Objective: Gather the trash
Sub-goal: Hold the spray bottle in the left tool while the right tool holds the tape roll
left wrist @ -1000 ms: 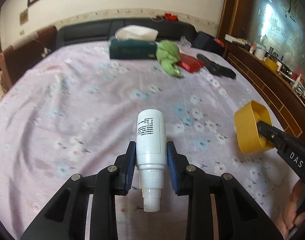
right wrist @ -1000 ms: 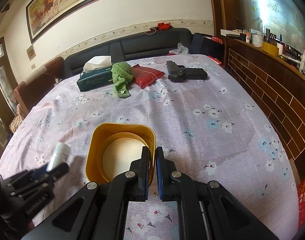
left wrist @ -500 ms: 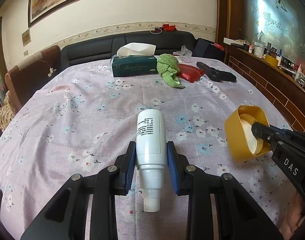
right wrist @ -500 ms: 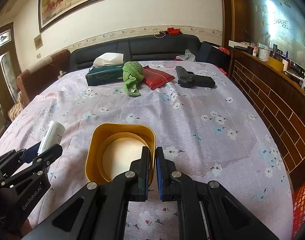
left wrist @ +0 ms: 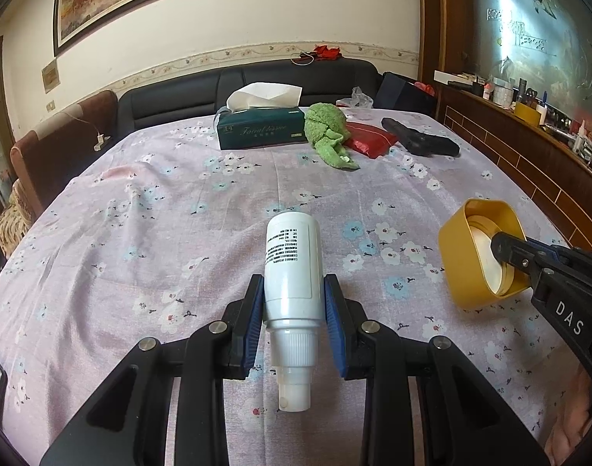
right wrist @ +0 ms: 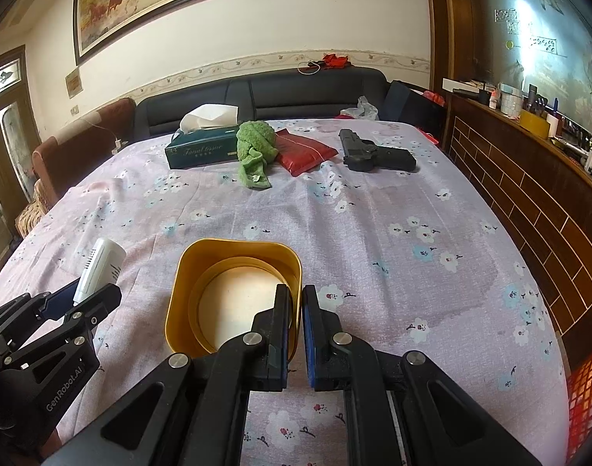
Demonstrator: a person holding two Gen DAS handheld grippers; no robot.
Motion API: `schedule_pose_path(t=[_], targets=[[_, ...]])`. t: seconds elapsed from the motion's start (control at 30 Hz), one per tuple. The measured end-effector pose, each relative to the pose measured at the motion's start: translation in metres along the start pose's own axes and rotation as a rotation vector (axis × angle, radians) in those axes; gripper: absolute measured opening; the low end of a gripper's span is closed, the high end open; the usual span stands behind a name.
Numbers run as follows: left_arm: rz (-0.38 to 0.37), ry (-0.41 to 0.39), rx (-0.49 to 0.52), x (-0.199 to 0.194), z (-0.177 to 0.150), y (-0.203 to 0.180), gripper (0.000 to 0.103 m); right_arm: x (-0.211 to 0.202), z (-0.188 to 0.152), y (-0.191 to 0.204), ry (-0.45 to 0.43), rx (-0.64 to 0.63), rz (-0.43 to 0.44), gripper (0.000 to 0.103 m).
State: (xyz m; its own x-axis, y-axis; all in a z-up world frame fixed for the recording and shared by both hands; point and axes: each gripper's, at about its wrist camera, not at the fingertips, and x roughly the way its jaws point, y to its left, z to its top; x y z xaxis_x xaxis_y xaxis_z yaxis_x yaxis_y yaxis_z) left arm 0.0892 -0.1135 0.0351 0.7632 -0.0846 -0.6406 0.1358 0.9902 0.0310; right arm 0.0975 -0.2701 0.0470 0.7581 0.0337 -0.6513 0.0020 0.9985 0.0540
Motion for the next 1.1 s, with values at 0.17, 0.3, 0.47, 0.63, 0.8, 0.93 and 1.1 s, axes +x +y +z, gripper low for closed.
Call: schedule_pose_path(t=[0.17,0.3,0.47,0.63,0.8,0.93,1.1], targets=[[0.002,-0.003,0.002,0.000,0.000,0.000,0.028,0.000,0.000,0.000,0.000,0.000,0.000,0.006],[0.004,-0.008,0.004,-0.001,0.000,0.000,0.028,0.000,0.000,0.000,-0.001,0.000,-0.001,0.006],[0.005,-0.017,0.004,-0.003,0.001,0.000,0.028,0.000,0.001,-0.001,-0.005,0.000,-0.005,0.006],[0.000,-0.028,-0.001,-0.007,0.002,0.000,0.028,-0.002,0.002,-0.005,-0.016,0.011,-0.027,0.006],[-0.010,-0.027,0.012,-0.009,0.001,-0.004,0.028,-0.005,0.006,-0.020,0.000,0.086,-0.046,0.006],[-0.019,-0.036,0.039,-0.019,0.001,-0.013,0.028,-0.024,-0.001,-0.031,0.007,0.123,-0.057,0.007],[-0.053,-0.024,0.059,-0.041,-0.008,-0.028,0.028,-0.060,-0.022,-0.043,-0.003,0.135,-0.063,0.007]])
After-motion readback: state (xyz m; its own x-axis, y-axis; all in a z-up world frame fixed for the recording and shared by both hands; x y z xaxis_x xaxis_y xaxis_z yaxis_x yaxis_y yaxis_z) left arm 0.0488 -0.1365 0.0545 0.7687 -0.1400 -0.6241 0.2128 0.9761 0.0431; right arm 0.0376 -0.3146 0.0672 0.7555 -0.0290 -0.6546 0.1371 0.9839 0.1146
